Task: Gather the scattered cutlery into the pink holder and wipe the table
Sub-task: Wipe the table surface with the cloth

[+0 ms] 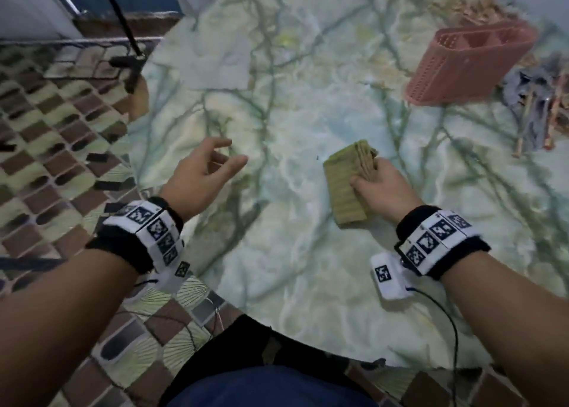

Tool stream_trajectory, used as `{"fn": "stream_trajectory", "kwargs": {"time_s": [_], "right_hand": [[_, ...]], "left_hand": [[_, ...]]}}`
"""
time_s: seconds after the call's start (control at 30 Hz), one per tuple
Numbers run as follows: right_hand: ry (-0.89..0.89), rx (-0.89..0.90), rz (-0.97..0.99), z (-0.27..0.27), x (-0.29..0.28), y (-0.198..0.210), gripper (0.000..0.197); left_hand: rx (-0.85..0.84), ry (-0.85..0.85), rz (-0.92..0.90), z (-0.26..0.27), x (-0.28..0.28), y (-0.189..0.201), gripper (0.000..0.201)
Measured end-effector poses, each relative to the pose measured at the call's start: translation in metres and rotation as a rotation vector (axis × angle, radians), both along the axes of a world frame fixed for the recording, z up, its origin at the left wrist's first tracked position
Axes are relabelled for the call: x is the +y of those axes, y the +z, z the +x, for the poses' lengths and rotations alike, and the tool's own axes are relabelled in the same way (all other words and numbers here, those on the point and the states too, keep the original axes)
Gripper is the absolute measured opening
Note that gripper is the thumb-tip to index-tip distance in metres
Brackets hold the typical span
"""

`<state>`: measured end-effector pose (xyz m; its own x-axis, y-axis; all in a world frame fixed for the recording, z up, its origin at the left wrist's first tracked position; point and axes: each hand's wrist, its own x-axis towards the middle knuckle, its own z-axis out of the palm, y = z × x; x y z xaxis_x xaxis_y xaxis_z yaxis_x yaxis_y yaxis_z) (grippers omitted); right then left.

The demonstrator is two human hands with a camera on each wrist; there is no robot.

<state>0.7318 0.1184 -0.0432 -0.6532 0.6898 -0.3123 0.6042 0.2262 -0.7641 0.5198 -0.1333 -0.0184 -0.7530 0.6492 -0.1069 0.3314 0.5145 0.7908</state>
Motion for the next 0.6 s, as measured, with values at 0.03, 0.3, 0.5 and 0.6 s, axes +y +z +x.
{"fn": "stream_trajectory", "kwargs": {"time_s": [0.03,0.3,0.5,0.6], "right_hand": [[0.036,0.008,-0.023,-0.006,-0.009,-0.002,0.027],[0.111,0.052,-0.114,-0.062,-0.070,-0.017,0.007],[0.080,-0.106,0.073,-0.102,-0.088,-0.009,0.037],[0.019,-0.268,0.412,-0.106,-0.084,-0.008,0.075]], "left_hand": [[-0.011,0.030,0.001,-0.002,-0.020,0.000,0.079],[0.068,-0.096,-0.208,-0.041,-0.091,-0.016,0.083],[0.282,-0.426,-0.438,-0.101,-0.085,-0.022,0.118],[0.392,-0.536,-0.547,-0.132,-0.075,-0.029,0.135]]}}
